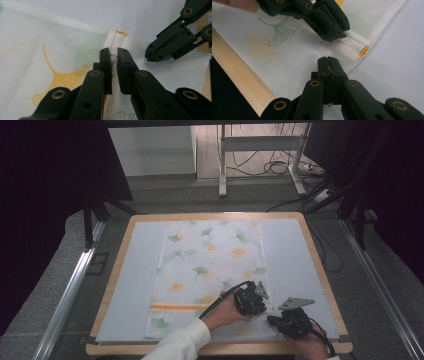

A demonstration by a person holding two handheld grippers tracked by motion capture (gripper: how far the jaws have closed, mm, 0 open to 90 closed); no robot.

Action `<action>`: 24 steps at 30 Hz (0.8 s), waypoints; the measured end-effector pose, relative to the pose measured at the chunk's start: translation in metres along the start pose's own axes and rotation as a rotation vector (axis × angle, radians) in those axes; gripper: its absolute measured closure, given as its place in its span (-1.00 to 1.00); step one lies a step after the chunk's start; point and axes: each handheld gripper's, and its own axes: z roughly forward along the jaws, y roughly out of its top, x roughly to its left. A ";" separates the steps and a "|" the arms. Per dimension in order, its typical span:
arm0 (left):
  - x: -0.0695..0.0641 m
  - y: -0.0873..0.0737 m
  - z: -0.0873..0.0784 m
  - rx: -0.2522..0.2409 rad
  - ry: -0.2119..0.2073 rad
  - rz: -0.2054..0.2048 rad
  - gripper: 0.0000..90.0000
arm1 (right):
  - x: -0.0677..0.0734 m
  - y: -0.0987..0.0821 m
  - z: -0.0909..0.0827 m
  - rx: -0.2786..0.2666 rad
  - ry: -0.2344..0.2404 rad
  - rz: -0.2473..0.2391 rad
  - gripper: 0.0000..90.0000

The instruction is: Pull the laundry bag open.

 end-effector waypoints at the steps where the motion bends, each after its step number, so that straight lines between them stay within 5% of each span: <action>1: 0.000 0.000 0.000 0.000 0.000 0.000 0.87 | 0.000 0.000 0.000 0.000 0.000 0.000 0.97; 6: 0.003 0.000 -0.001 0.003 -0.024 -0.019 0.88 | -0.001 0.000 0.000 0.000 0.006 -0.001 0.97; 24: 0.002 0.001 -0.003 0.033 -0.006 0.001 0.90 | -0.002 0.000 0.000 0.000 0.010 0.002 0.98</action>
